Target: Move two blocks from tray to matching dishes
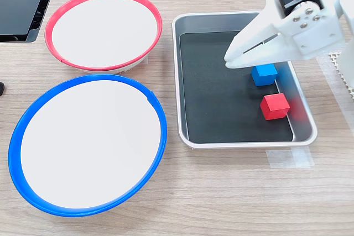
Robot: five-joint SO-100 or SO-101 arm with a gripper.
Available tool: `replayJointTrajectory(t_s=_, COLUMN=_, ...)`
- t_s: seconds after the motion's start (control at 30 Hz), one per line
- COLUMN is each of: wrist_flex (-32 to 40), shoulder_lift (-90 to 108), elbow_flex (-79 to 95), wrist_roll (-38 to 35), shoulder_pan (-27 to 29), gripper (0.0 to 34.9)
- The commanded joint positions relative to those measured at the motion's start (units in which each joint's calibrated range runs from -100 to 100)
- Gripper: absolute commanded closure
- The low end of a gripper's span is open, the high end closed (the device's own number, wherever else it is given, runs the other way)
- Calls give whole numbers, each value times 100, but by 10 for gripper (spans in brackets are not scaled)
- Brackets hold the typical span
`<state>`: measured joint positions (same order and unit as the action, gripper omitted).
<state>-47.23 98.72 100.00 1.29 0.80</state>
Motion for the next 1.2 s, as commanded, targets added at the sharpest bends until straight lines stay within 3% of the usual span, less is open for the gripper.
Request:
replayJointTrajectory(t_s=0.0, wrist_flex=-19, shoulder_lift=34, elbow_flex=0, wrist_roll=0, shoulder_pan=-18, gripper=346)
replayJointTrajectory(t_s=1.17, wrist_flex=-19, shoulder_lift=34, elbow_flex=0, wrist_roll=-49, shoulder_pan=-103, gripper=346)
